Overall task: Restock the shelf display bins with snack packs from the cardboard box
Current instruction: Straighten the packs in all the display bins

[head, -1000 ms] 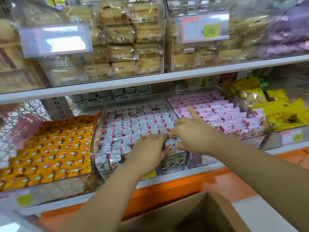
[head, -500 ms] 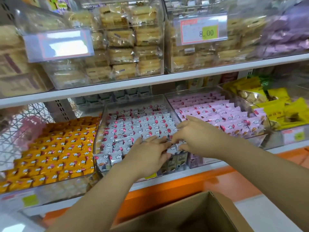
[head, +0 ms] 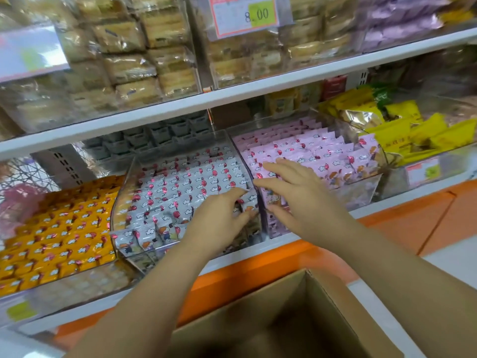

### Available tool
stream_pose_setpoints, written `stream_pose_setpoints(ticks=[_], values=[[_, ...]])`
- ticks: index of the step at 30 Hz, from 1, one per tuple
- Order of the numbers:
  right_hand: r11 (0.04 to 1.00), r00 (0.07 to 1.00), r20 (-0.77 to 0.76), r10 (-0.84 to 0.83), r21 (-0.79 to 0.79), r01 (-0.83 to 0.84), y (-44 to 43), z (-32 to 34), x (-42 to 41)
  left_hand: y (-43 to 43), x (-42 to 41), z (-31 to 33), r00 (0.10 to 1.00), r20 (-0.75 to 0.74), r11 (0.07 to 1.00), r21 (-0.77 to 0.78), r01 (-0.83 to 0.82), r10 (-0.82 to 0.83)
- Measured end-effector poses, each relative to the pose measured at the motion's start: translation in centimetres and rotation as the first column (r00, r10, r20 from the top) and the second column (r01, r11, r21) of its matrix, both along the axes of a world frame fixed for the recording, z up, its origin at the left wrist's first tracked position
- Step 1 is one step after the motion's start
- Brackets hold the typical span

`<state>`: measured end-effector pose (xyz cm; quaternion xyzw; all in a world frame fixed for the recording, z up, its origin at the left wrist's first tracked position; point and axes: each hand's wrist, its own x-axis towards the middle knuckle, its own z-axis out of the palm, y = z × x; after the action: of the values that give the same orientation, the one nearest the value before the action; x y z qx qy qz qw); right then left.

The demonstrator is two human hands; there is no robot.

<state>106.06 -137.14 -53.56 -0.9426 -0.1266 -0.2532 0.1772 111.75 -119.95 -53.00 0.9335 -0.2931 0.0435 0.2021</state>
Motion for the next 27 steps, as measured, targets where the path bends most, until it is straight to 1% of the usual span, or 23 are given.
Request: stream_pose_setpoints(ticks=[3, 7, 9, 12, 16, 19, 23, 27], values=[[1.0, 1.0, 0.017, 0.024, 0.005, -0.024, -0.2, -0.1, 0.1, 0.3, -0.8, 0.1, 1.0, -0.001, 0.998, -0.062, 0.011, -0.011], [0.999, 0.999, 0.009, 0.032, 0.01, -0.032, -0.4, -0.3, 0.2, 0.3, -1.0, 0.1, 1.0, 0.01, 0.998, -0.061, -0.015, 0.015], [0.999, 0.999, 0.015, 0.036, 0.002, -0.036, -0.5, -0.4, 0.2, 0.1, -0.7, 0.3, 0.999, -0.032, 0.996, -0.073, -0.043, 0.041], [0.999, 0.999, 0.012, 0.032, 0.004, -0.032, -0.4, -0.4, 0.3, -0.3, 0.3, 1.0, 0.988, -0.143, 0.995, -0.075, -0.065, 0.053], [1.0, 1.0, -0.001, 0.021, 0.012, -0.021, -0.1, -0.1, 0.2, -1.0, 1.8, 2.0, 0.979, -0.188, 0.996, -0.021, -0.082, 0.076], [1.0, 1.0, -0.012, 0.017, 0.013, -0.017, -0.1, 0.0, 0.2, -1.2, 2.1, 2.4, 0.977, -0.202, 0.998, -0.008, -0.066, 0.063], [0.999, 1.0, -0.012, 0.022, 0.027, -0.022, -0.1, -0.2, 0.3, -0.4, 0.8, 1.7, 0.981, -0.192, 0.997, -0.075, -0.022, 0.007], [0.999, 1.0, -0.011, 0.027, 0.037, -0.027, -0.2, -0.2, 0.2, 0.3, 0.2, 0.7, 0.985, -0.169, 0.992, -0.122, -0.042, 0.021]])
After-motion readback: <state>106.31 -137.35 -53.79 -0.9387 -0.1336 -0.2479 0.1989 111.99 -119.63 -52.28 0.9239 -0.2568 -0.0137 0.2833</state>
